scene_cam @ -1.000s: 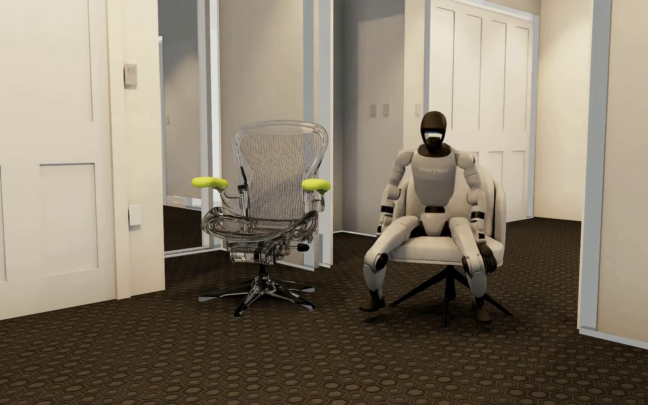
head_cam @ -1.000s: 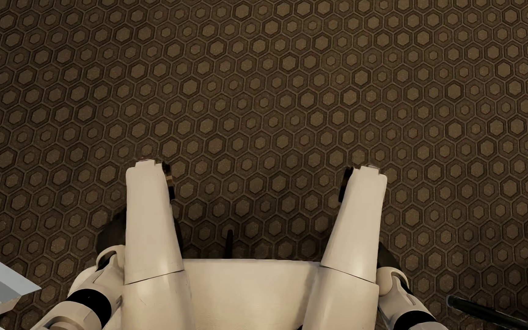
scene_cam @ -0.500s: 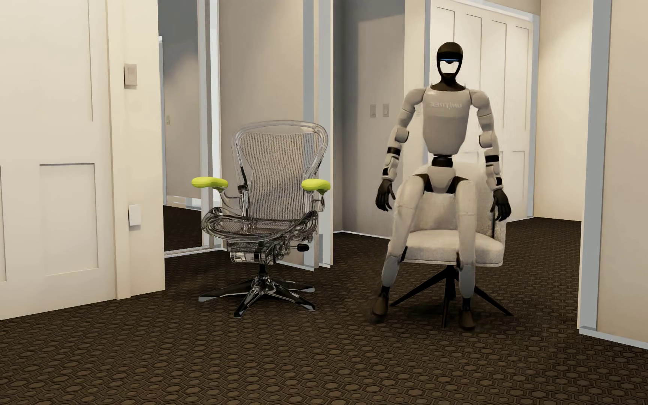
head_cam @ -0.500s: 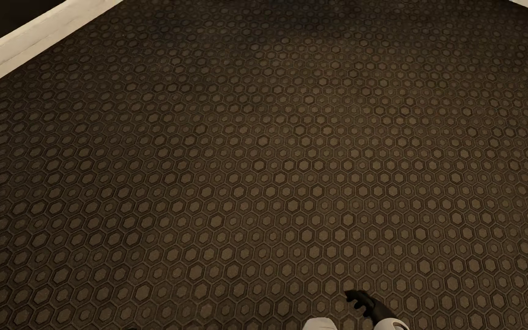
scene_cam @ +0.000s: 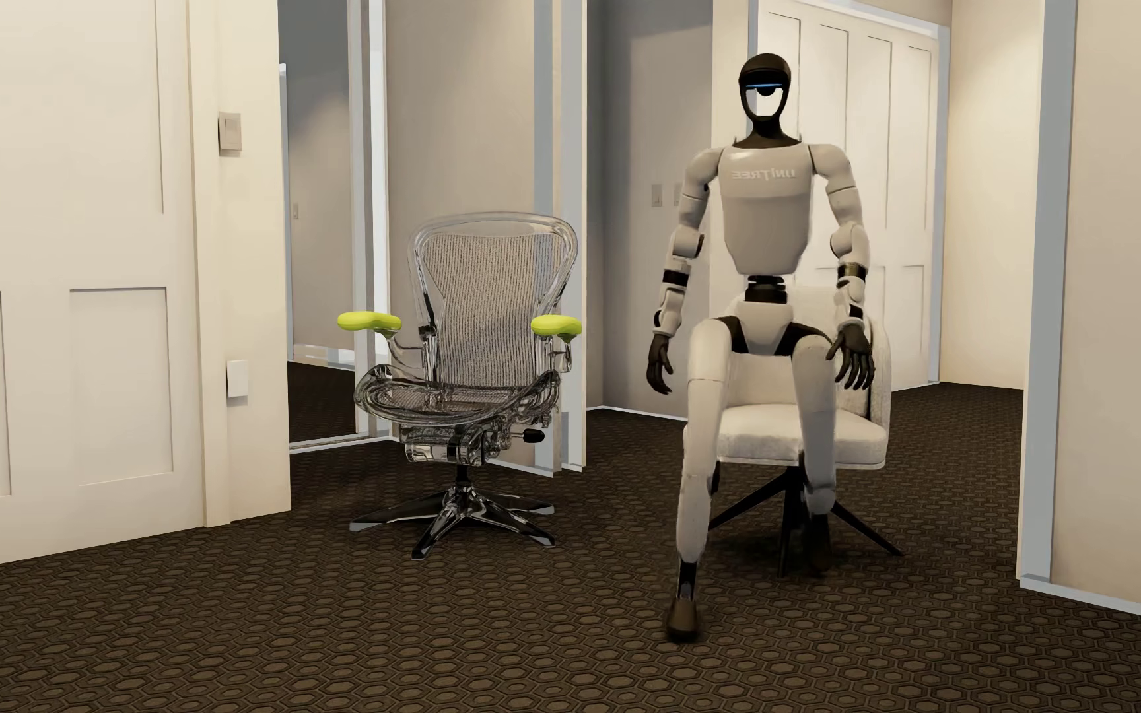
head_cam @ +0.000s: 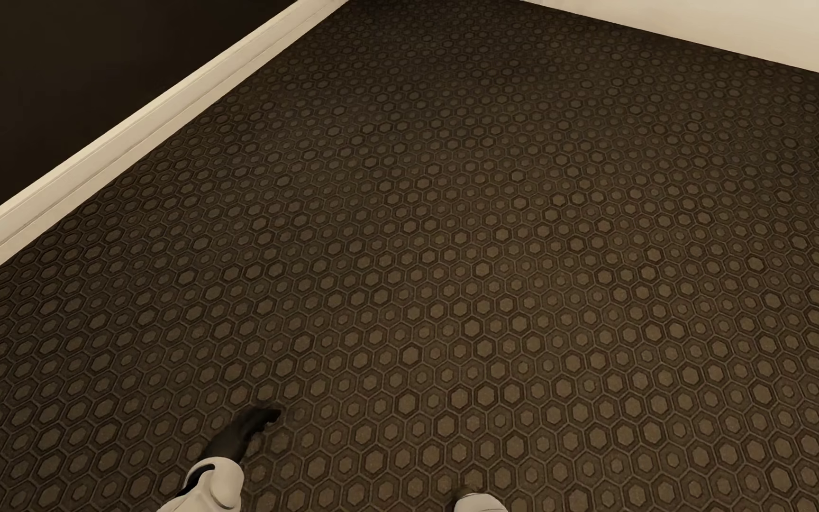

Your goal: Take a seat on light gray chair

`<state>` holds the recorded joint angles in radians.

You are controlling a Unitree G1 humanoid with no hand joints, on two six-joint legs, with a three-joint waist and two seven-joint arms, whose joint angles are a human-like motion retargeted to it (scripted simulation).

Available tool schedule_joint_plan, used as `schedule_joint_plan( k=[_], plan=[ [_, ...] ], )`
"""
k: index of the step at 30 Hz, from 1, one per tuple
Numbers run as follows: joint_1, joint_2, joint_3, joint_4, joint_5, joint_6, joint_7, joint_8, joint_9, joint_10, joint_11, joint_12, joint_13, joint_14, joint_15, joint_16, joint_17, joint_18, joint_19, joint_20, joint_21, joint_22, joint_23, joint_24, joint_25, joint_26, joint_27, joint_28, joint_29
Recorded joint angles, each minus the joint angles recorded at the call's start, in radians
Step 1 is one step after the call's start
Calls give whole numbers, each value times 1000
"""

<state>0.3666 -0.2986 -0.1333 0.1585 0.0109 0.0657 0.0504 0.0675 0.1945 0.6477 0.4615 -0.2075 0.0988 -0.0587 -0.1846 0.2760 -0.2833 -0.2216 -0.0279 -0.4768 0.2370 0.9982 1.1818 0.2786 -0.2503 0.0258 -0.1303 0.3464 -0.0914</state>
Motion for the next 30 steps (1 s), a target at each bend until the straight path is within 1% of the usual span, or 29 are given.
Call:
schedule_joint_plan(
  k=[1, 2, 3, 4, 5, 6, 7, 8, 9, 10, 11, 12, 13, 14, 15, 16, 17, 18, 19, 20, 22, 23, 24, 25, 26, 27, 28, 29, 30],
  plan=[
    [-116, 68, 26, -1, 19, 4, -10, -11, 5, 205, -20, 32, -25, 195, -30, 3, -24, -27, -65, 17, -5, 22, -9, -11, 4, -4, -6, -21, 5],
    [-194, 158, 56, -14, 19, -4, -15, -3, 18, 365, -67, 74, -52, 148, -49, -2, -48, -16, -78, 38, -2, 50, -17, -17, 2, 12, 7, -52, 35],
    [-296, 248, 76, -17, 16, -16, -26, -37, 36, 516, -97, 120, -80, 28, -85, -5, -70, 30, -98, 53, 17, 87, -26, -24, -8, 26, 6, -42, 36],
    [-385, 346, 106, -35, 7, -33, -46, -51, 41, 590, -144, 165, -106, -37, -119, -14, -96, 12, -98, 86, 64, 124, -25, -52, -7, 29, 24, -23, 31],
    [-493, 418, 130, -51, -3, -48, -58, -69, 44, 615, -184, 192, -150, -101, -151, -16, -110, 15, -93, 126, 89, 180, -24, -52, -4, 45, 35, -51, 42],
    [-576, 515, 155, -54, 0, -49, -79, -78, 58, 572, -244, 234, -189, -125, -172, -16, -128, 2, -91, 148, 120, 193, -35, -60, 11, 47, 39, -36, 21],
    [-653, 579, 179, -74, -24, -67, -103, -92, 44, 462, -273, 284, -216, -123, -202, -14, -137, -23, -68, 170, 147, 213, -43, -58, 31, 40, 30, -40, 10],
    [-711, 659, 198, -78, -21, -65, -121, -110, 49, 296, -331, 303, -253, -123, -223, -16, -160, -24, -62, 220, 146, 196, -71, -49, 26, 65, 18, -110, 47],
    [-717, 741, 209, -88, -30, -68, -125, -125, 36, 47, -390, 355, -274, -68, -232, -13, -166, -14, -35, 224, 161, 195, -83, -66, 29, 20, 11, -56, 21],
    [-694, 783, 212, -103, -43, -79, -103, -139, 26, -252, -394, 374, -301, -30, -260, -7, -166, 28, -6, 262, 174, 200, -103, -64, 32, 25, -1, -92, 19],
    [-680, 804, 215, -96, -51, -76, -74, -166, 0, -490, -359, 403, -309, 31, -303, -8, -171, 58, 15, 285, 181, 206, -119, -70, 15, 24, -12, -71, 15],
    [-666, 837, 214, -80, -57, -82, -57, -178, -24, -630, -343, 441, -303, 75, -325, 3, -163, 38, 43, 294, 196, 199, -145, -99, 20, 14, -13, -62, 17],
    [-679, 870, 223, -74, -72, -86, -76, -178, -26, -552, -297, 455, -291, 43, -332, 3, -163, 21, 67, 324, 181, 199, -159, -83, 2, 9, -32, -57, 32],
    [-692, 890, 236, -96, -86, -91, -91, -175, -23, -459, -230, 456, -278, 124, -324, 13, -170, 13, 82, 295, 167, 212, -162, -94, -24, 17, -14, -81, 41],
    [-692, 901, 235, -119, -129, -106, -84, -164, -43, -352, -118, 468, -205, 183, -297, 12, -146, 4, 114, 300, 131, 235, -178, -87, 17, 39, -4, -60, 14],
    [-665, 856, 234, -153, -141, -101, -150, -136, -46, -285, 62, 444, -166, 158, -188, -1, -143, 45, 152, 253, 118, 274, -147, -76, -14, 49, 12, -80, 40],
    [-583, 750, 219, -168, -169, -92, -141, -104, -36, -288, 308, 409, -120, 120, -12, -22, -135, 114, 188, 251, 118, 281, -129, -48, -11, 53, 21, -52, 14],
    [-510, 599, 193, -166, -175, -90, -79, -102, -33, -300, 545, 375, -86, 111, 199, -19, -130, 135, 183, 270, 123, 275, -125, -4, -31, 75, 57, -55, 14],
    [-439, 457, 158, -169, -179, -99, -69, -93, -18, -326, 754, 340, -79, 41, 90, -14, -114, 183, 144, 255, 124, 231, -109, 5, -66, 44, 64, -38, 27],
    [-382, 332, 119, -156, -168, -74, -61, -71, -6, -335, 872, 286, -63, 4, -13, -9, -110, 153, 142, 205, 118, 205, -110, 14, -86, 39, 63, -38, 35],
    [-218, 110, 59, -137, -164, -45, -39, -37, 13, -419, 908, 168, -18, -70, -81, 0, -86, 186, 192, 112, 76, 149, -106, 20, -121, 43, 68, -58, 58],
    [-147, 1, 32, -123, -168, -47, -13, -15, 16, -466, 839, 102, -5, -77, -94, 22, -59, 162, 221, 84, 51, 115, -99, 35, -102, 16, 59, -47, 54],
    [-66, -60, 13, -117, -166, -45, 10, -2, 20, -509, 685, 46, 14, -107, -109, 38, -44, 155, 231, 62, 42, 71, -93, 46, -117, -3, 45, -62, 70],
    [-2, -91, 2, -114, -169, -44, 22, 2, 12, -529, 455, -8, 34, -137, -75, 46, -32, 148, 216, 37, 22, 38, -89, 51, -120, -9, 38, -64, 78],
    [55, -80, -6, -84, -152, -48, 12, -16, 2, -530, 179, -48, 55, -168, -27, 49, -8, 105, 184, 4, 8, 20, -72, 41, -110, -23, 24, -45, 83],
    [133, -40, -8, -93, -121, -52, 31, -62, 5, -585, -113, -92, 63, -166, 17, 48, 6, 100, 101, -11, -10, -5, -65, 40, -109, -24, 20, -28, 55],
    [182, -13, -6, -103, -110, -65, 50, -87, -5, -576, -279, -113, 76, -179, 6, 47, 7, 80, 17, -24, -16, -24, -56, 45, -104, -15, 33, -9, 32],
    [171, -28, -13, -83, -116, -66, 31, -51, -43, -536, -260, -113, 100, -129, -11, 47, 12, 104, 16, -71, -17, -41, -51, 9, -53, -8, 41, -4, 17],
    [156, -24, -13, -63, -87, -40, 20, -39, -43, -386, -199, -117, 86, -154, 84, 21, -2, 99, 25, -52, -20, -27, -26, 25, -66, 3, 40, 11, 18]
  ],
)
